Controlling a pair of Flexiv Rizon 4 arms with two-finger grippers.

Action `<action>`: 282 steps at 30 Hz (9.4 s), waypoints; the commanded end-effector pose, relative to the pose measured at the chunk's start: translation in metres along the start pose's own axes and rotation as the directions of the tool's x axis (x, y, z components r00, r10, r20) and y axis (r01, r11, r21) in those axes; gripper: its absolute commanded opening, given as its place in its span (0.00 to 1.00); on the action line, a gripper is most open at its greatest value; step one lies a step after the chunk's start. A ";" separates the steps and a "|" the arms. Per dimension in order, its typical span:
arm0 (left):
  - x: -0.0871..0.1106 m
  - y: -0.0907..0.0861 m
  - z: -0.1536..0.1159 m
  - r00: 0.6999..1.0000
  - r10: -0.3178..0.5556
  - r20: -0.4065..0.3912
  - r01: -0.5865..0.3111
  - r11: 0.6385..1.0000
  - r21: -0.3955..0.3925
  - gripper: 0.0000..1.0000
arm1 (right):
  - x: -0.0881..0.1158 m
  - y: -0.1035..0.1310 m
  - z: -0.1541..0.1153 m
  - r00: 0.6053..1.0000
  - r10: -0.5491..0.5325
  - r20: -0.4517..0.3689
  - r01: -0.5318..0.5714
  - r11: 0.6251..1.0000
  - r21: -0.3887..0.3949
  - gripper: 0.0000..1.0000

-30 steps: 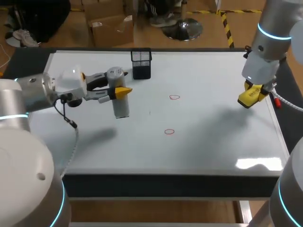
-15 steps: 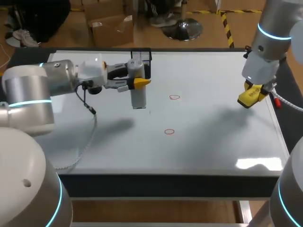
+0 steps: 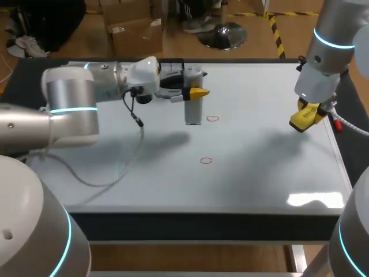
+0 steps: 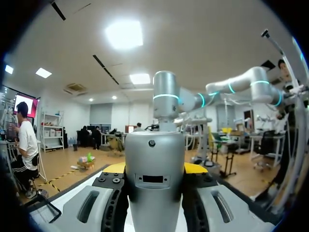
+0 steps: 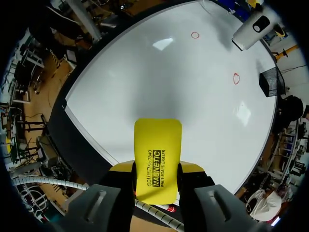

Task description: Pick up the inspection probe, press it on each red-marked spot on the whiteboard one by one, put down the probe, pick up the eraser, and wipe off all the red marks.

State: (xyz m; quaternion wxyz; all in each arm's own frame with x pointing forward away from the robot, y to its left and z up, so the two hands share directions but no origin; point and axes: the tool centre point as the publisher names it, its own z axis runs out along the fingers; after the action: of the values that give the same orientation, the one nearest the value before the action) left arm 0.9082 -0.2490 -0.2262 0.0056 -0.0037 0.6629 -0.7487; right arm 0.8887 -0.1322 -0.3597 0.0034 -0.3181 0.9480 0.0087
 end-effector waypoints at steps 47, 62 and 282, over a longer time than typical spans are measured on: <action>-0.053 0.058 0.054 0.993 -0.035 -0.110 0.037 0.999 0.014 0.00 | 0.000 -0.001 -0.001 1.000 -0.002 -0.003 0.002 1.000 0.001 0.00; -0.052 0.056 0.055 0.994 -0.032 -0.107 0.033 0.999 0.007 0.00 | 0.000 -0.001 -0.001 1.000 -0.002 -0.003 0.002 1.000 0.001 0.00; -0.187 -0.027 0.090 0.997 -0.021 -0.080 0.019 1.000 -0.021 0.00 | -0.091 0.059 -0.004 0.864 -0.502 -0.041 0.503 0.864 0.029 0.00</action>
State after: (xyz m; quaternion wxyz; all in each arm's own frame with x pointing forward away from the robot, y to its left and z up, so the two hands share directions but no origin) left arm 1.0951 -0.3324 -0.1890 -0.0278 0.0193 0.6697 -0.7419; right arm 0.9431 -0.0020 -0.3680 -0.0195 -0.5545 0.8318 -0.0154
